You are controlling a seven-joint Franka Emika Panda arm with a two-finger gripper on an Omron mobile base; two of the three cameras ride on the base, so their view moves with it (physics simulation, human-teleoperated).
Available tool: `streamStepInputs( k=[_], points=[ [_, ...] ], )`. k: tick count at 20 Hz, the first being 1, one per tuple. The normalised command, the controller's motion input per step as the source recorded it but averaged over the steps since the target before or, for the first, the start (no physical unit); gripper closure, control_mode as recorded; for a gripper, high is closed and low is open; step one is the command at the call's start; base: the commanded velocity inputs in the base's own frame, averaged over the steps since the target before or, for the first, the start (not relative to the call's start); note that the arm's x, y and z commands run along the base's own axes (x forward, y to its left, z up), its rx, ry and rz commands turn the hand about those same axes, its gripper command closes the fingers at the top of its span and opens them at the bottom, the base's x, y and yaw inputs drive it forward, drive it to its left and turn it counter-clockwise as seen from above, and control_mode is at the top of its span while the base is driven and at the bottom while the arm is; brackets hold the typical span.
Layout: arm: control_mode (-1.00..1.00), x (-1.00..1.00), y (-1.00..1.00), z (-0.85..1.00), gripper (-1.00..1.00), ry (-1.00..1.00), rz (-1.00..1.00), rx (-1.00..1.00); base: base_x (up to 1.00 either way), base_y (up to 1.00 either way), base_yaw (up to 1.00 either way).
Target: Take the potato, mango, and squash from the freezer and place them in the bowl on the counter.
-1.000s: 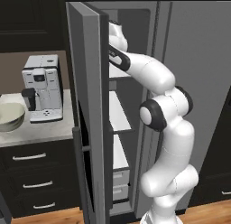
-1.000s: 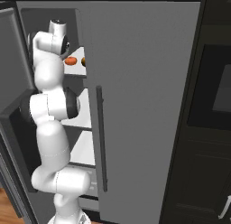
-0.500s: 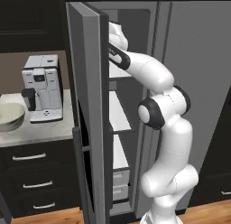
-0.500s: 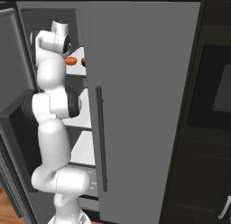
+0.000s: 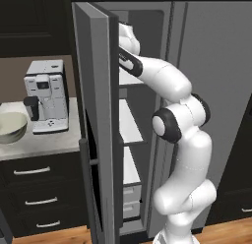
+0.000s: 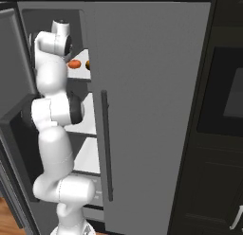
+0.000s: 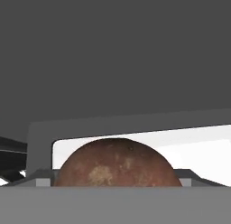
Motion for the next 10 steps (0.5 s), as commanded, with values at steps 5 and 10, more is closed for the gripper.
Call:
streamStepInputs(
  k=[5,10],
  points=[
    [-1.0,-0.48,-0.03,0.05,1.0,-0.06,0.0,0.01,0.0,0.0,0.0],
    [-1.0,-0.52,-0.27,0.24,1.0,0.0,0.0,0.01,0.0,0.0,0.0]
  ],
)
